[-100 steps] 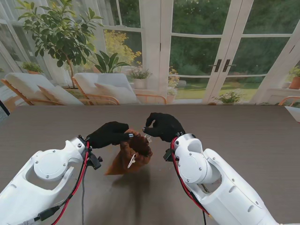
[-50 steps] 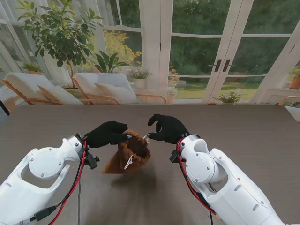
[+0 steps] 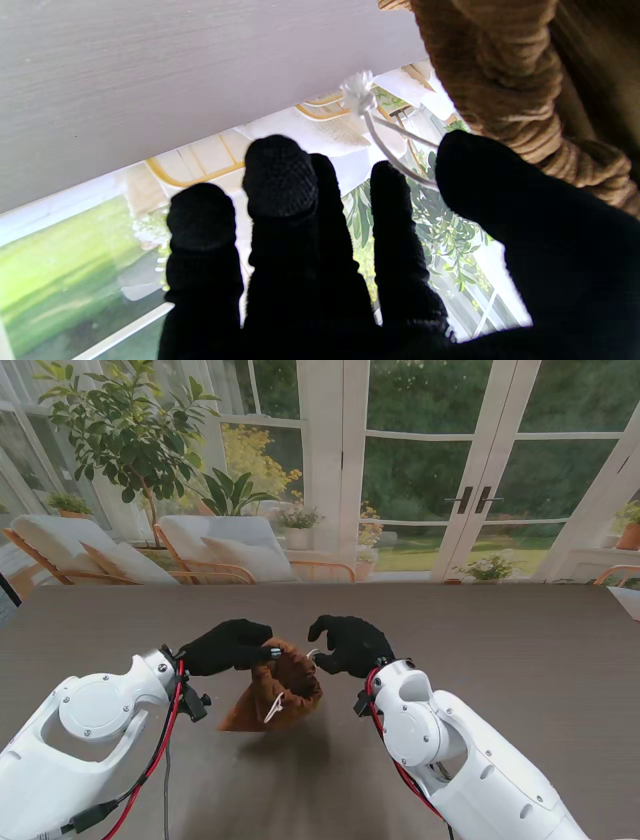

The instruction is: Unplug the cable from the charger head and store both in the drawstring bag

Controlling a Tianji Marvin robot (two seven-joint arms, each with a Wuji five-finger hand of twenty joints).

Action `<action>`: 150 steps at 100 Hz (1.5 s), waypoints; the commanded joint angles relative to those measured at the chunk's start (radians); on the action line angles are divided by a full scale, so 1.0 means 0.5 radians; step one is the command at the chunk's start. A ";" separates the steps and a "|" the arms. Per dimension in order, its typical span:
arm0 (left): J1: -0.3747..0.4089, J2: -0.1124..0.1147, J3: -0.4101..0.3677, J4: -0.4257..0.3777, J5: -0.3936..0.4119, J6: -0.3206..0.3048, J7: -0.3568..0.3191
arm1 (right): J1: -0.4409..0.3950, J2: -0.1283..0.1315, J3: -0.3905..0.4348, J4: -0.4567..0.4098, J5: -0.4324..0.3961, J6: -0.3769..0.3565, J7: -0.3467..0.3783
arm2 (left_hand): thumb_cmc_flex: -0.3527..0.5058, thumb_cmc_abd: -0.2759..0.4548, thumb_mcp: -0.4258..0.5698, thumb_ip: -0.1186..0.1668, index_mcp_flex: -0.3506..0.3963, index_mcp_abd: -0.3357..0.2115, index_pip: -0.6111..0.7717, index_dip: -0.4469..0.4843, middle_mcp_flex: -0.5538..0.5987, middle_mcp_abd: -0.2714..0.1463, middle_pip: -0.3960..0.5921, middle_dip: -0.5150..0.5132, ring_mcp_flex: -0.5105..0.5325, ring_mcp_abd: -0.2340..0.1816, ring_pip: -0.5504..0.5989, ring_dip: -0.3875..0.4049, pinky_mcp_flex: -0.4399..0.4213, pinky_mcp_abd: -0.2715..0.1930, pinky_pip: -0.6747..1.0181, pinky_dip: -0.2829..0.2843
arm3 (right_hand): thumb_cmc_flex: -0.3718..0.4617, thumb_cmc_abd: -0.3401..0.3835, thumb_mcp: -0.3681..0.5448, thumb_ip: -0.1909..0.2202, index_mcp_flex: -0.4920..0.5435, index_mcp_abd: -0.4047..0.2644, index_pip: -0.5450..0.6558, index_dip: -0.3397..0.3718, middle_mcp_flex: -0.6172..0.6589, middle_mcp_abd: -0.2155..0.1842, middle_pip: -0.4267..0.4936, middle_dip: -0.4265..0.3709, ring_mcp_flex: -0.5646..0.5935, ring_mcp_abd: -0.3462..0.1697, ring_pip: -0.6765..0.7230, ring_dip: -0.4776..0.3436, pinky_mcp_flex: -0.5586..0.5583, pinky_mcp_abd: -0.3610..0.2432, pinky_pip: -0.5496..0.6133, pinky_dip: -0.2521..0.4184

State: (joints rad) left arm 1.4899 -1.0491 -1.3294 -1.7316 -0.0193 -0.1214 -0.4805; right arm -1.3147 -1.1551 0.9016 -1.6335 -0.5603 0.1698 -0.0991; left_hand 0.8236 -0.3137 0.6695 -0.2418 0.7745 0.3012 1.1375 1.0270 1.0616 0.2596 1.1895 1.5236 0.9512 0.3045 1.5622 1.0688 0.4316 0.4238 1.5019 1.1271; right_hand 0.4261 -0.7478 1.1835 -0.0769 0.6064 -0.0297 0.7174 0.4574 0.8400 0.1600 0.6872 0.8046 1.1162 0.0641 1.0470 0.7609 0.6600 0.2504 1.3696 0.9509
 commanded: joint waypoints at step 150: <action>0.009 -0.010 0.019 -0.054 -0.042 0.126 -0.032 | -0.001 -0.297 -0.160 0.432 0.061 -0.045 -0.999 | 0.090 -0.008 -0.004 0.017 -0.004 0.030 0.058 0.044 -0.041 0.000 -0.044 0.041 -0.027 0.025 -0.020 0.012 -0.019 -0.056 -0.007 0.057 | 0.313 0.398 0.037 -0.496 0.198 0.275 1.209 -0.192 1.213 -0.274 0.309 -0.019 0.406 -0.337 1.056 0.302 0.930 -0.084 0.519 -0.296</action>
State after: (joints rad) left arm 1.4893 -1.0497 -1.3145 -1.7456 -0.0365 -0.0608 -0.4815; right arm -1.3141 -1.2891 0.8256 -1.4200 -0.5204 0.1453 -0.6212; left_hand 0.8254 -0.3141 0.6636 -0.2418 0.7748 0.3031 1.1286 1.0270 1.0607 0.2639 1.1680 1.5237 0.9478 0.3073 1.5509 1.0691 0.4311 0.4224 1.4922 1.1287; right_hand 0.5825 -0.5431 1.1610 -0.2920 0.7510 0.0964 1.2824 0.3677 1.3548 0.0034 0.8092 0.8151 1.3114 0.0255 1.5271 0.8958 0.6619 0.2425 1.5657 0.8230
